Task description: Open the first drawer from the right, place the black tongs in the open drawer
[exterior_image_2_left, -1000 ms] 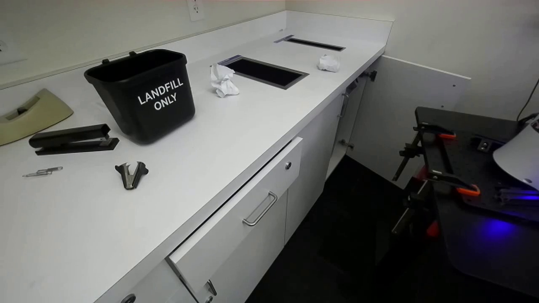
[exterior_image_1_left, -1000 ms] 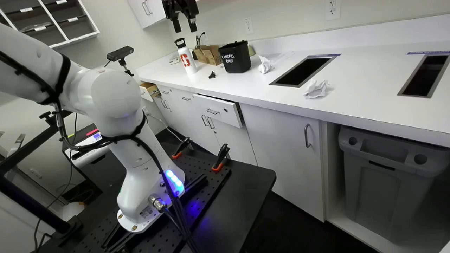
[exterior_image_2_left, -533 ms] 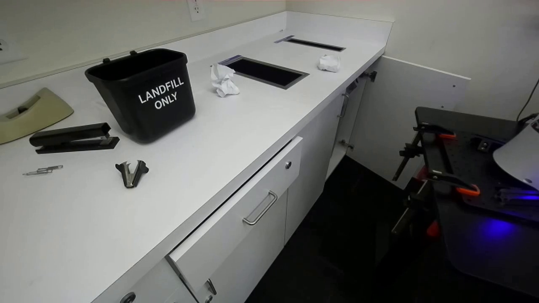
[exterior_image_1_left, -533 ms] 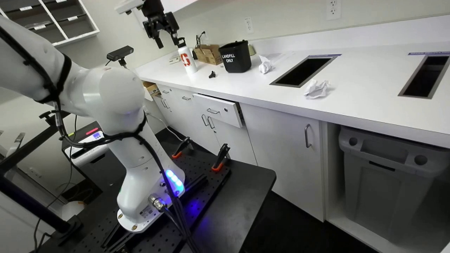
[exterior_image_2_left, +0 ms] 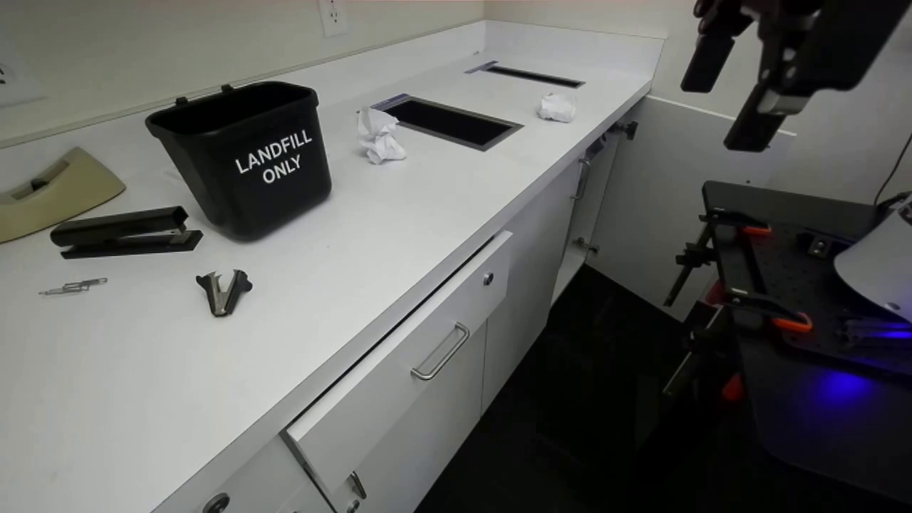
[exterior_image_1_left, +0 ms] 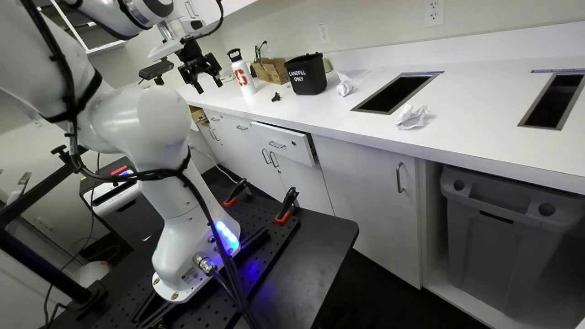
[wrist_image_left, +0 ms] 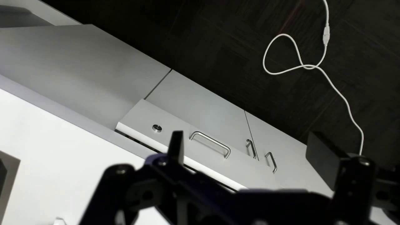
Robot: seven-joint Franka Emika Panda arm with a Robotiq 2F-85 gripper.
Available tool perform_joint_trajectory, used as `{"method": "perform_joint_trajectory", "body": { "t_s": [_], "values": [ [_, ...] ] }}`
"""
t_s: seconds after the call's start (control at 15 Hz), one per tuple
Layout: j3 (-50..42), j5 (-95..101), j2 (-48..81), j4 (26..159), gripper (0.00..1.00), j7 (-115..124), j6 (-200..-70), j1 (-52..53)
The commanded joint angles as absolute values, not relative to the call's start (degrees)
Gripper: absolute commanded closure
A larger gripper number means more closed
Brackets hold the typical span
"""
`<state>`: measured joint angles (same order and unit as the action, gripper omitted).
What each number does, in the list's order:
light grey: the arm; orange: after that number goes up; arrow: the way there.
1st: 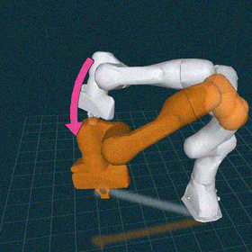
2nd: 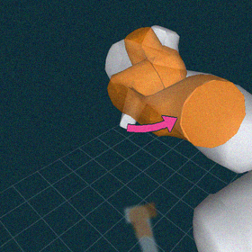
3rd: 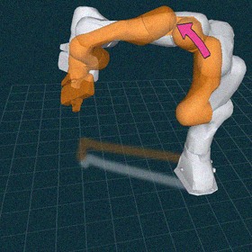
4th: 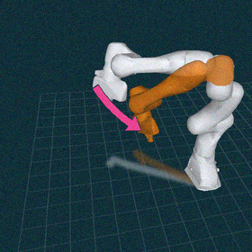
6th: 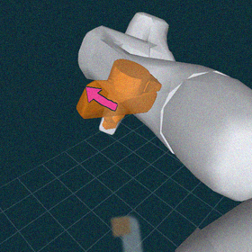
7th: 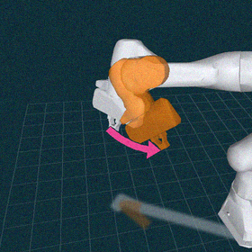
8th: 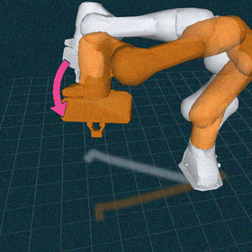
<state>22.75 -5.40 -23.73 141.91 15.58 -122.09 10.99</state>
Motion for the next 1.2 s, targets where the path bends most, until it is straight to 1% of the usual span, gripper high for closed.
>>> {"method": "perform_joint_trajectory", "body": {
  "t_s": [0.0,0.27,0.6,0.8,0.87,1.0,1.13],
  "values": [
    [21.1,-4.7,-23.5,141.8,0.00,16.1,-122.0,12.5],
    [20.6,-4.7,-24.0,141.8,0.00,16.1,-122.0,12.4],
    [27.8,9.1,-17.7,143.2,0.00,24.5,-128.2,11.4],
    [33.4,22.2,-11.4,143.8,0.00,37.5,-133.7,9.9],
    [36.8,27.3,-9.4,143.7,0.00,42.7,-134.5,7.4],
    [41.8,37.8,-6.3,143.3,0.00,52.9,-133.9,4.1],
    [44.5,47.3,-1.7,142.0,0.00,62.9,-131.8,3.2]
  ]
}}
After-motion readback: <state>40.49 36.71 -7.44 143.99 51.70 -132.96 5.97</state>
